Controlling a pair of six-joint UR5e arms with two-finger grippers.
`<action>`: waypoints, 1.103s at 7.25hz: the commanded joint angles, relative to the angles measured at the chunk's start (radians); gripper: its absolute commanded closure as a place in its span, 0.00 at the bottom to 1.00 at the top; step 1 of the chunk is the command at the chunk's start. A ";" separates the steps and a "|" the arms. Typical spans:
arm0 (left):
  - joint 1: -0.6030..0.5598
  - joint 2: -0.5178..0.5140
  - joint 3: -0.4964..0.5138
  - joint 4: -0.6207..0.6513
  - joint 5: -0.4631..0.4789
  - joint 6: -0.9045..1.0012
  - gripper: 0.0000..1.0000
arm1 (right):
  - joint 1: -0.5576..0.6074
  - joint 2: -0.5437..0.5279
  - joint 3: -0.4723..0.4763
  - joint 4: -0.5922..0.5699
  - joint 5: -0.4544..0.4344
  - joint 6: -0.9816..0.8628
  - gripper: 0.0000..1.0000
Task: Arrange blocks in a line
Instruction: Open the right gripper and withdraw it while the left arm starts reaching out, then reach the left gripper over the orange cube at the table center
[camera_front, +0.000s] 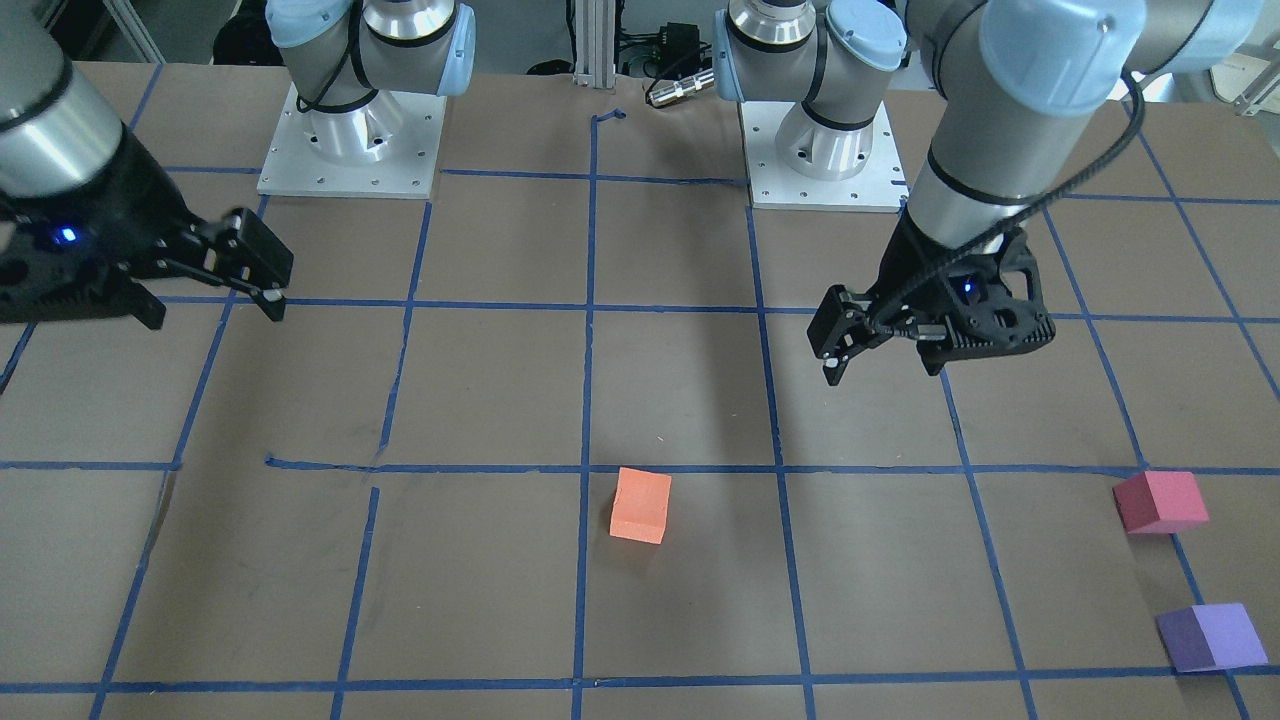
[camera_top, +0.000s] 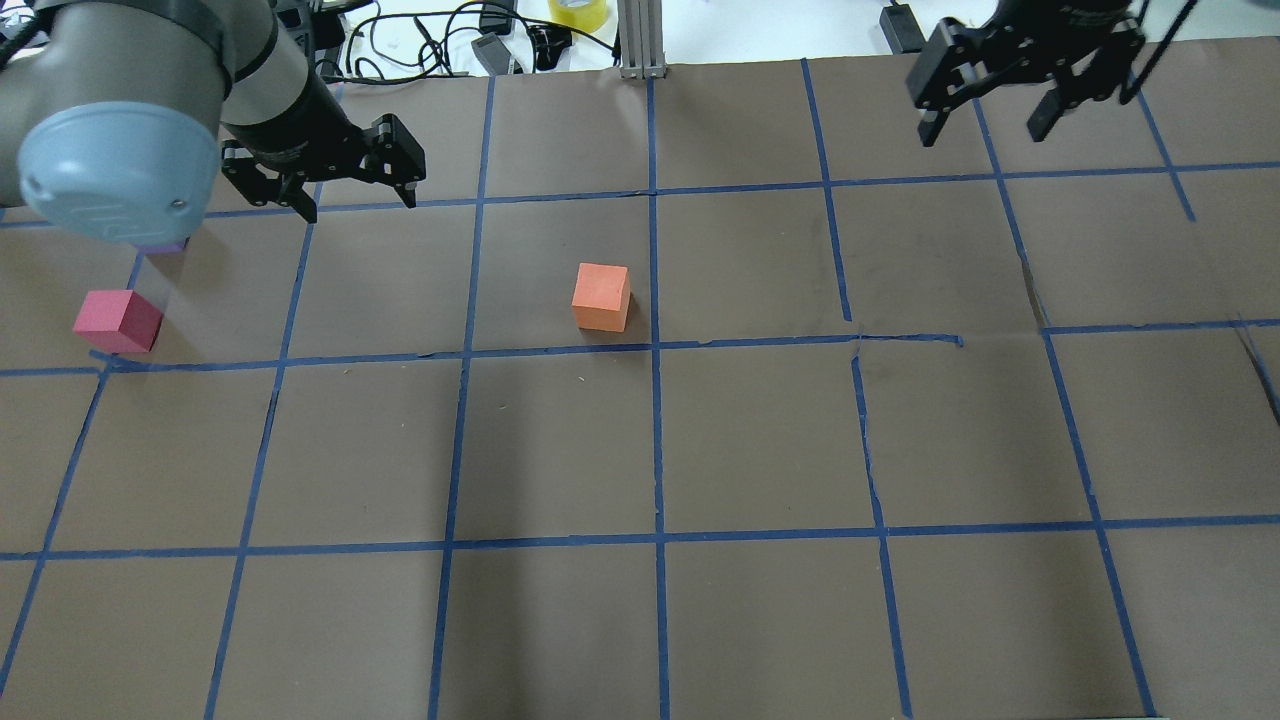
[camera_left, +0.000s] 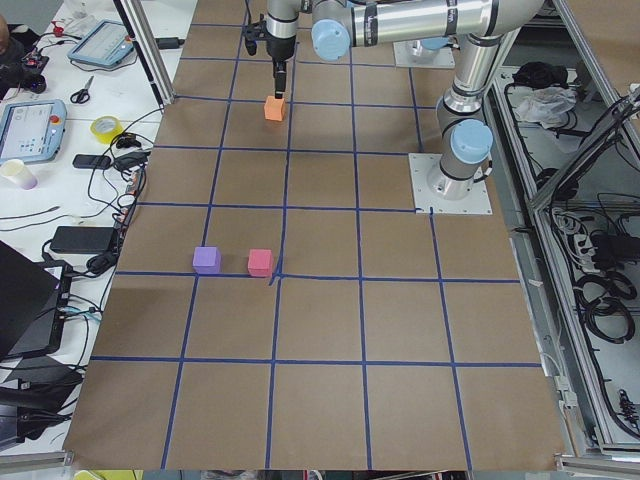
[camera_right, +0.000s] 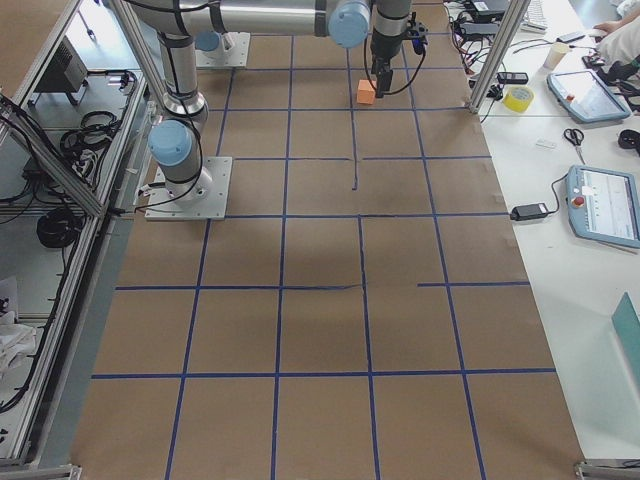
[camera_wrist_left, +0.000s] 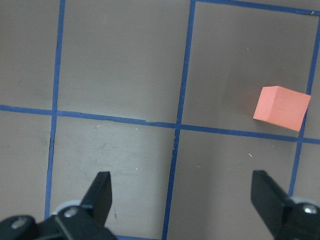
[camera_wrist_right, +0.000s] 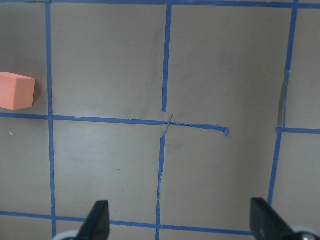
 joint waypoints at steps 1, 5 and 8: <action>-0.050 -0.128 0.006 0.120 0.008 -0.001 0.00 | 0.002 -0.082 0.036 0.027 -0.029 0.001 0.00; -0.227 -0.297 0.078 0.203 0.074 -0.083 0.00 | 0.051 -0.079 0.061 0.016 -0.091 0.007 0.00; -0.294 -0.389 0.108 0.242 0.074 -0.108 0.00 | 0.051 -0.088 0.062 0.024 -0.120 0.004 0.00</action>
